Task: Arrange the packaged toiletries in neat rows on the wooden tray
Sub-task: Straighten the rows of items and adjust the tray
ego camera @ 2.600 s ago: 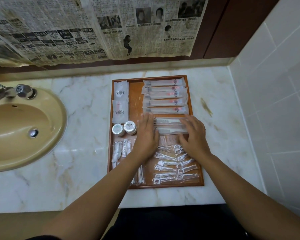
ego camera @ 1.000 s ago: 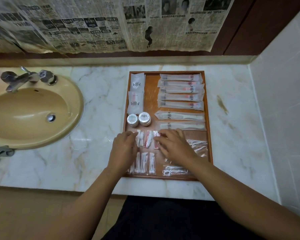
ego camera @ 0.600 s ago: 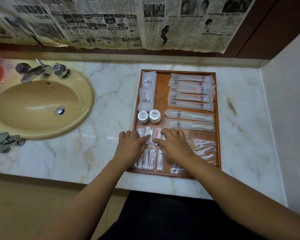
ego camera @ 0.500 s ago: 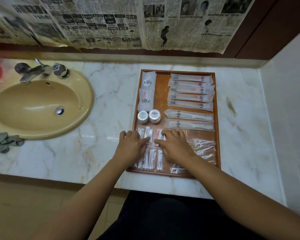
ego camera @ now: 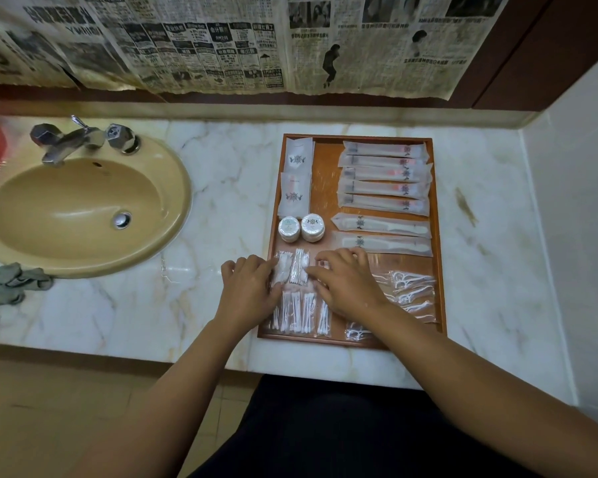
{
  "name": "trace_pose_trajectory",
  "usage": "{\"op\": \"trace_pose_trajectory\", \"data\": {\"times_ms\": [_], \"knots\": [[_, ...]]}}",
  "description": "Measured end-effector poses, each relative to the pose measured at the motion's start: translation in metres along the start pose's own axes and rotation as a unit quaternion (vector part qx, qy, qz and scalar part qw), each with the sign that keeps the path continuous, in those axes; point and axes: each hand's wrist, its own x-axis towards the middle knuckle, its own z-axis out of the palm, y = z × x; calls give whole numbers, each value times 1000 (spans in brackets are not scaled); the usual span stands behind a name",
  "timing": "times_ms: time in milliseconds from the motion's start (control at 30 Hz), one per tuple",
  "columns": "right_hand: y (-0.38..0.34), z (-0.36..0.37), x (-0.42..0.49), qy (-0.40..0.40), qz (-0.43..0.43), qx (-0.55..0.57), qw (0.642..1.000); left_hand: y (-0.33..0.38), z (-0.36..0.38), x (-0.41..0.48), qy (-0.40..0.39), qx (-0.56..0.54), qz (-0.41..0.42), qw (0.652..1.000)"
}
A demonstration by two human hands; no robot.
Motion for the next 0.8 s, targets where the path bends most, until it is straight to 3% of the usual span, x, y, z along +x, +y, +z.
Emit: {"op": "trace_pose_trajectory", "data": {"times_ms": [267,667,800], "knots": [[-12,8,7,-44,-16,-16,999,-5,-4,2,-35,45,15,998],[-11,9,8,-56,1,-2,998,-3,5,5,31,-1,-14,999],[-12,8,9,-57,14,2,998,-1,9,9,11,-5,3,1000]]}}
